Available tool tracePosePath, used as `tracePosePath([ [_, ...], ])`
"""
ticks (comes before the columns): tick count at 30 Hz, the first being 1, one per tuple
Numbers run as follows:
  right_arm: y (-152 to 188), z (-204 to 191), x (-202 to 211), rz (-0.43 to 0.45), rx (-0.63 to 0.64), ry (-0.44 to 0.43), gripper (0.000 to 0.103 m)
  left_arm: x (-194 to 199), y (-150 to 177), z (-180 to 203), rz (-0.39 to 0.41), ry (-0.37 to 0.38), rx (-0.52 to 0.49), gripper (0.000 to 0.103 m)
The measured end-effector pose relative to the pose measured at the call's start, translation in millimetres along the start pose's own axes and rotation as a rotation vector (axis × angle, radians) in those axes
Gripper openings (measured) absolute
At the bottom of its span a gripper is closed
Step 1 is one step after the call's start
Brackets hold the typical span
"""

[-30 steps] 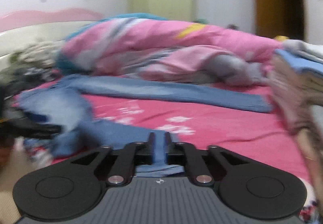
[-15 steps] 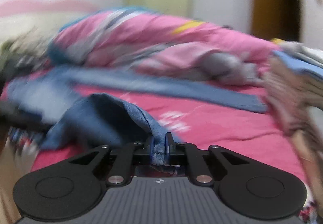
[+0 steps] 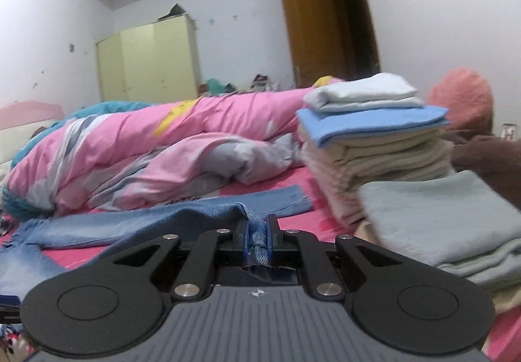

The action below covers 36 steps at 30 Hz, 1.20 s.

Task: Fold clothes
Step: 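Lift the held leg with the right gripper and lay it across the sheet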

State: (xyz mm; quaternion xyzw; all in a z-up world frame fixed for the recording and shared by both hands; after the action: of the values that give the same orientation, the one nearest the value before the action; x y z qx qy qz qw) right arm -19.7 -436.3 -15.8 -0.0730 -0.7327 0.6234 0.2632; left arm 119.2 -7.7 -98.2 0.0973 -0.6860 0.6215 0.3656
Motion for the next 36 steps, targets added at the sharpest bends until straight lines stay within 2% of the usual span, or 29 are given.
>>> tracePosePath([
  [4, -8, 16, 5, 0.036, -0.03, 0.013, 0.01, 0, -2, -2, 0.002, -0.006, -0.001, 0.059],
  [8, -33, 8, -11, 0.078, -0.03, -0.082, 0.01, -3, -4, -3, 0.001, -0.011, 0.003, 0.06],
  [13, -80, -28, -28, 0.224, 0.054, -0.237, 0.01, -3, -5, -3, 0.001, -0.018, 0.015, 0.06],
  [15, -81, -28, -20, 0.279, 0.088, -0.264, 0.01, -2, -4, -3, 0.004, -0.019, 0.01, 0.06],
  [17, -67, -19, -10, 0.291, 0.129, -0.237, 0.01, -3, -4, -4, 0.002, -0.018, 0.011, 0.06],
  [19, -40, 1, -5, 0.234, 0.145, -0.203, 0.01, -4, -4, -4, 0.001, -0.016, 0.009, 0.06],
  [22, 17, 42, -3, 0.052, 0.095, -0.176, 0.011, -4, -4, -5, 0.001, -0.012, 0.01, 0.06],
  [25, 71, 74, 2, -0.131, 0.038, -0.101, 0.012, -4, -4, -6, 0.0, -0.009, 0.01, 0.06],
  [27, 92, 88, 5, -0.221, -0.002, -0.074, 0.019, -3, -4, -6, 0.0, -0.008, 0.008, 0.06],
  [29, 95, 97, 12, -0.243, -0.016, -0.042, 0.026, -3, -4, -6, -0.001, -0.007, 0.007, 0.06],
  [32, 83, 112, 23, -0.22, -0.073, -0.035, 0.036, -2, -5, -5, 0.001, -0.013, 0.0, 0.06],
  [36, 70, 137, 24, -0.22, -0.289, -0.073, 0.042, 1, -8, -4, 0.008, -0.018, -0.012, 0.06],
])
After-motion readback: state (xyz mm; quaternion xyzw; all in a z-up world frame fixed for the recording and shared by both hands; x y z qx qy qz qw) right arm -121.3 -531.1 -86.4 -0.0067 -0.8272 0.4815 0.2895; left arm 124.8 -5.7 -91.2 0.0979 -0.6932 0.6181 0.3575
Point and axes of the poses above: each gripper's, at about its wrist camera, not at the fingertips, and x roughly against the way its jaws point, z to its right, y to its underside, the point moved 4 cm from there along -x, roughly the way its jaws point, and after that the axes turned 13 degrees about y, right-handed, at the moved point
